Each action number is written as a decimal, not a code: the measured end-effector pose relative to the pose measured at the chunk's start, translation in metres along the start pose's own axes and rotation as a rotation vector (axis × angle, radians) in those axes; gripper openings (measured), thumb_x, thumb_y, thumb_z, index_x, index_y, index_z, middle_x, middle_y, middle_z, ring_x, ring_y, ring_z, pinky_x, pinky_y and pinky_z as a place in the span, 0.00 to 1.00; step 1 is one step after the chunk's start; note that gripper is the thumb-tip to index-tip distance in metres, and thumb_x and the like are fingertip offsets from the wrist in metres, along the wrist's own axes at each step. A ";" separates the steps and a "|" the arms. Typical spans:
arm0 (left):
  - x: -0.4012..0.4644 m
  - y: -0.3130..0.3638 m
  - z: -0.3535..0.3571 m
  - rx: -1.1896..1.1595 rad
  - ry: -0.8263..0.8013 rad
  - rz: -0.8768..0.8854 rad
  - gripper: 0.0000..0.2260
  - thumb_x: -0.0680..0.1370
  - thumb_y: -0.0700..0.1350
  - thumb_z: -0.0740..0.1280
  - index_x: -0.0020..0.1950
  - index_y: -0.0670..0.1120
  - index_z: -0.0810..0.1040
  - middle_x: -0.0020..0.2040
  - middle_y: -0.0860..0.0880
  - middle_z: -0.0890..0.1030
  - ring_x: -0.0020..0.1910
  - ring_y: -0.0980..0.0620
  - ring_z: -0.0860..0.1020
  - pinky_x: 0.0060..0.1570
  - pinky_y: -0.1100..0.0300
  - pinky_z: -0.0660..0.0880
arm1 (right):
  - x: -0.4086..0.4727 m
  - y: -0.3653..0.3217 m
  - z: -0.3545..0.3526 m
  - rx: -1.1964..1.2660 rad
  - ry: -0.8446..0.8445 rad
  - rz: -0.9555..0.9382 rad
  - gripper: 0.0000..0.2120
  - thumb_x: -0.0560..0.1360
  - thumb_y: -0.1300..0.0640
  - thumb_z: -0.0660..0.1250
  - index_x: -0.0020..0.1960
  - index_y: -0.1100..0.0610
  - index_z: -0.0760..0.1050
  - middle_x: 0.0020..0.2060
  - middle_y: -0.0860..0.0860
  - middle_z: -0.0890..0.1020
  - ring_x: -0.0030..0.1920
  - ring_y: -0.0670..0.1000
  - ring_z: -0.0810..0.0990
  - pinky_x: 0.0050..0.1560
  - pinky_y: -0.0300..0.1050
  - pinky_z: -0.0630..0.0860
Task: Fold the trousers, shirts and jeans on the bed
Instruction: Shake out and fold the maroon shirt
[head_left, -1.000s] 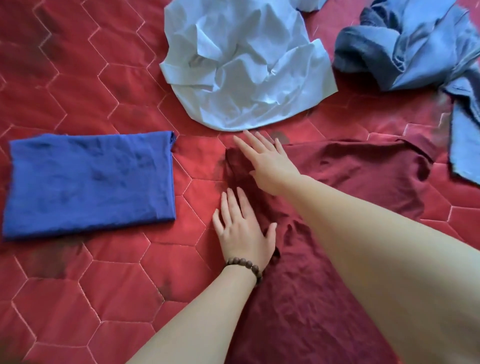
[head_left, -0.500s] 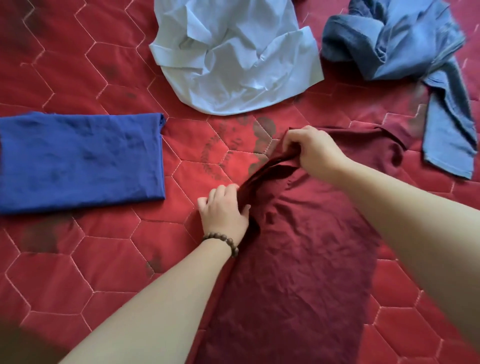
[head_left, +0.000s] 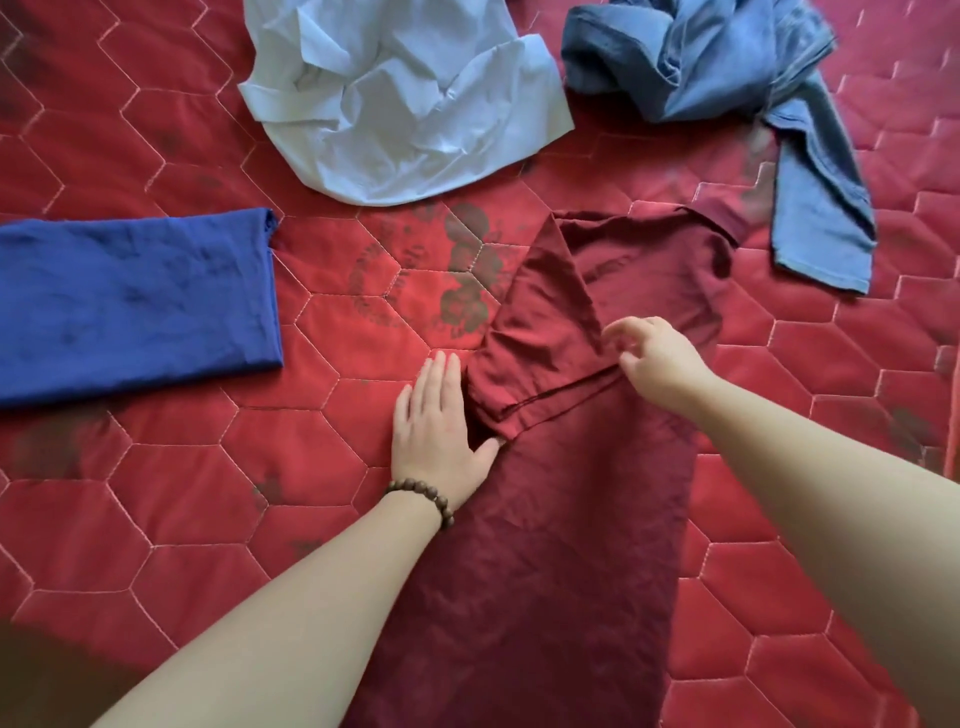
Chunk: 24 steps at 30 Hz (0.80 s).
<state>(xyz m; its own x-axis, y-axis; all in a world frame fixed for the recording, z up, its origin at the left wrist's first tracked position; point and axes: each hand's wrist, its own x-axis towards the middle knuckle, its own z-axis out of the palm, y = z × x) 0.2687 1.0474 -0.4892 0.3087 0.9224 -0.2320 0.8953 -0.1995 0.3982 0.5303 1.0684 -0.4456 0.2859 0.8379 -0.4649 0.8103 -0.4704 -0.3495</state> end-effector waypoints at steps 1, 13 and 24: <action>0.002 0.001 0.004 0.034 -0.003 -0.018 0.45 0.71 0.63 0.67 0.78 0.44 0.49 0.79 0.47 0.52 0.77 0.50 0.49 0.75 0.52 0.47 | 0.003 -0.001 0.006 0.022 0.030 0.076 0.16 0.75 0.57 0.64 0.63 0.52 0.73 0.59 0.57 0.75 0.58 0.58 0.76 0.59 0.44 0.70; 0.022 0.002 0.003 -0.139 0.130 0.070 0.22 0.70 0.30 0.62 0.64 0.41 0.75 0.68 0.42 0.73 0.72 0.47 0.67 0.72 0.54 0.59 | 0.010 -0.006 0.031 0.341 0.277 0.264 0.10 0.74 0.52 0.70 0.44 0.56 0.71 0.39 0.52 0.76 0.47 0.57 0.77 0.44 0.45 0.67; 0.034 0.006 -0.006 0.175 -0.025 0.371 0.27 0.73 0.34 0.64 0.72 0.48 0.70 0.75 0.45 0.63 0.76 0.44 0.59 0.74 0.48 0.55 | 0.012 0.017 0.015 0.286 0.041 0.233 0.08 0.75 0.54 0.69 0.45 0.60 0.77 0.33 0.53 0.77 0.39 0.55 0.76 0.31 0.31 0.71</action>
<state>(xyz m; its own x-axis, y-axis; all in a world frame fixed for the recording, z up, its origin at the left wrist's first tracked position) 0.2827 1.0793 -0.4889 0.6267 0.7694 -0.1236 0.7621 -0.5722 0.3028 0.5404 1.0667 -0.4694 0.4712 0.7067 -0.5278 0.5467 -0.7036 -0.4540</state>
